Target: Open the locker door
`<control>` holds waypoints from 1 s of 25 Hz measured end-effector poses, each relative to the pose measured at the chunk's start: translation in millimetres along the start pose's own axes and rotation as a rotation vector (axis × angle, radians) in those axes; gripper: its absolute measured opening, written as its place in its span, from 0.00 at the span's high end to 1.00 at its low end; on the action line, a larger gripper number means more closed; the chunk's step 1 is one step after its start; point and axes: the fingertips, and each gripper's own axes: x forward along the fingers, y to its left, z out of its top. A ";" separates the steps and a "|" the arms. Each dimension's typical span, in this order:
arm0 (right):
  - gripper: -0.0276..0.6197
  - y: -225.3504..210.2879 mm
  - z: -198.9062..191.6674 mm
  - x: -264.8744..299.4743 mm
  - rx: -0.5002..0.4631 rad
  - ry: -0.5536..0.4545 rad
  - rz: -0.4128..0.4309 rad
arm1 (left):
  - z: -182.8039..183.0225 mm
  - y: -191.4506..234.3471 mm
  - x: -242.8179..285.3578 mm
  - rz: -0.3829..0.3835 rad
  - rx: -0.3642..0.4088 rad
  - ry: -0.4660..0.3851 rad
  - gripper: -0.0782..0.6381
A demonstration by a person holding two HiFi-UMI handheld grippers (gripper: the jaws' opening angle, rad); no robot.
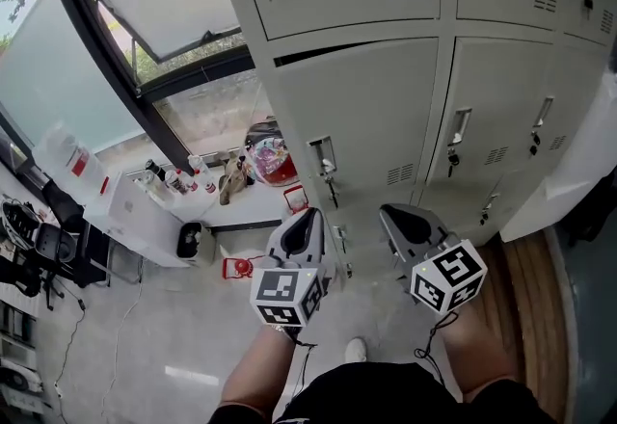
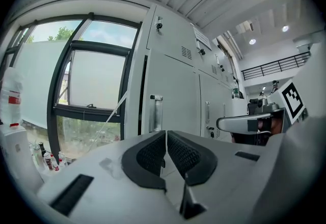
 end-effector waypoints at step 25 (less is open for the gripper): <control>0.87 -11.7 -16.7 41.2 -0.002 0.060 -0.105 | 10.5 49.2 68.5 -0.071 0.018 -0.022 0.74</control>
